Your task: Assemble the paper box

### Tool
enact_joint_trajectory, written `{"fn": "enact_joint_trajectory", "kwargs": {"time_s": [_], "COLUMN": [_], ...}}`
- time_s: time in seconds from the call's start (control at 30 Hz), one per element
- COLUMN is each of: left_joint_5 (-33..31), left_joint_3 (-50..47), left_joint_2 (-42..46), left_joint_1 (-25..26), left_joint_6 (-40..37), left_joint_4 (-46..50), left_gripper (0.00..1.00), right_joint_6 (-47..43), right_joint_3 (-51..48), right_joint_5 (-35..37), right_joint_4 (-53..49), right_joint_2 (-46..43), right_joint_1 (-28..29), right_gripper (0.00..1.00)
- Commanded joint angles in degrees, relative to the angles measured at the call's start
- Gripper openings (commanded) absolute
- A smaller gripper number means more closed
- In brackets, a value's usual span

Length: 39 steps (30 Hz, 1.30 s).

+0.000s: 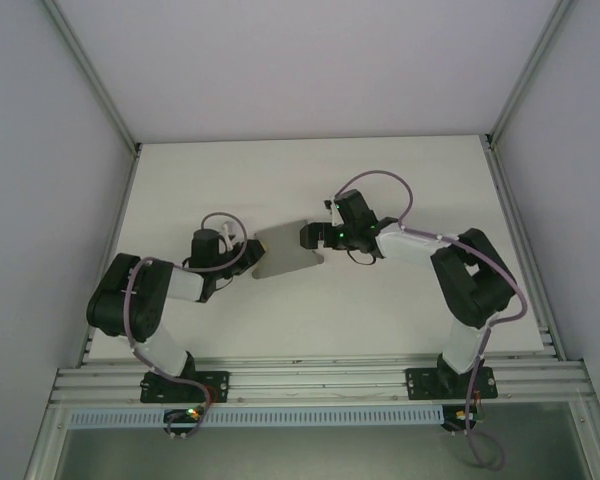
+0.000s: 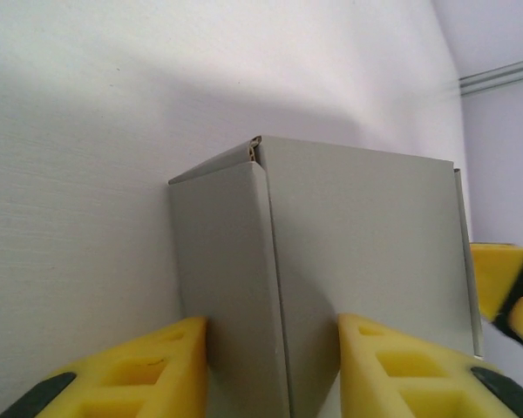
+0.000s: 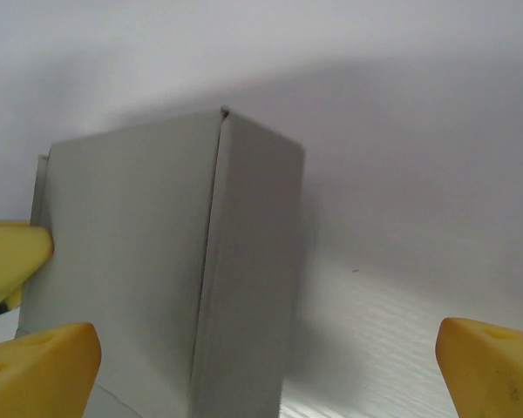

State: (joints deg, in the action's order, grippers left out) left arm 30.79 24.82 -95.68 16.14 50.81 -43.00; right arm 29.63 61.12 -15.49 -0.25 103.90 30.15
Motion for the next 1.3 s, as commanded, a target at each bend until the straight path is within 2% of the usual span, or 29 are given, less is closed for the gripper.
{"fn": "enact_joint_trajectory", "kwargs": {"time_s": [0.0,0.23,0.27,0.33,0.4,0.43,0.6,0.67,0.7,0.83,0.9,0.93,1.03,1.1,1.13,1.2,1.27], "left_joint_5": [0.1,2.3,2.5,2.8,3.0,3.0,3.7,3.9,3.9,3.6,3.2,1.8,-9.7,-22.6,-26.6,-29.1,-26.0], "left_joint_3": [-3.0,-4.4,-4.3,-4.3,-4.4,-4.5,-4.2,-3.5,-2.9,-0.6,2.6,4.7,12.8,16.4,17.3,18.0,18.9], "left_joint_2": [-4.4,-8.3,-8.7,-9.3,-9.5,-9.5,-8.3,-6.9,-5.8,1.1,6.3,9.0,16.4,19.1,19.4,19.0,18.4], "left_joint_1": [-1.1,-1.7,-1.7,-1.7,-1.7,-1.7,-1.7,-1.7,-1.7,-0.9,0.3,1.3,8.2,16.5,19.8,24.7,26.8], "left_joint_6": [2.2,5.0,5.0,5.2,5.3,5.3,4.8,4.2,4.0,0.2,-5.7,-9.9,-29.8,-45.0,-51.6,-63.3,-70.8], "left_joint_4": [1.7,-6.8,-7.2,-8.1,-8.8,-9.2,-9.8,-9.1,-8.3,-5.4,2.3,8.2,28.3,35.4,36.2,36.1,36.4], "left_gripper": [0.35,0.34,0.34,0.34,0.34,0.34,0.38,0.39,0.41,0.65,0.93,1.0,1.0,1.0,1.0,1.0,1.0], "right_joint_6": [3.7,8.8,10.0,13.5,15.6,16.2,15.2,15.1,15.3,17.2,17.4,17.4,18.2,21.4,23.6,27.8,31.3], "right_joint_3": [1.6,3.0,3.0,3.1,3.2,3.2,3.0,1.8,1.0,-2.9,-4.7,-5.2,-6.3,-6.2,-5.9,-5.1,-5.0], "right_joint_5": [-9.7,-20.6,-22.6,-26.4,-29.6,-30.2,-29.6,-29.0,-28.9,-27.8,-26.8,-25.8,-21.1,-17.2,-16.3,-17.6,-20.2], "right_joint_4": [1.6,8.2,10.2,15.3,19.9,21.0,20.8,20.8,20.8,21.0,19.5,17.5,8.9,0.6,-3.5,-10.5,-14.3], "right_joint_2": [2.8,7.5,8.4,10.1,11.4,11.7,10.2,8.7,7.7,3.3,0.4,-1.3,-6.5,-10.2,-11.6,-13.7,-15.3], "right_joint_1": [-0.5,-1.4,-1.4,-1.6,-2.0,-2.1,-2.8,-3.4,-3.8,-5.9,-6.8,-7.2,-8.3,-9.9,-11.0,-13.7,-16.0], "right_gripper": [1.0,0.94,0.92,0.81,0.76,0.75,0.56,0.55,0.55,0.48,0.47,0.46,0.43,0.43,0.42,0.44,0.44]}}
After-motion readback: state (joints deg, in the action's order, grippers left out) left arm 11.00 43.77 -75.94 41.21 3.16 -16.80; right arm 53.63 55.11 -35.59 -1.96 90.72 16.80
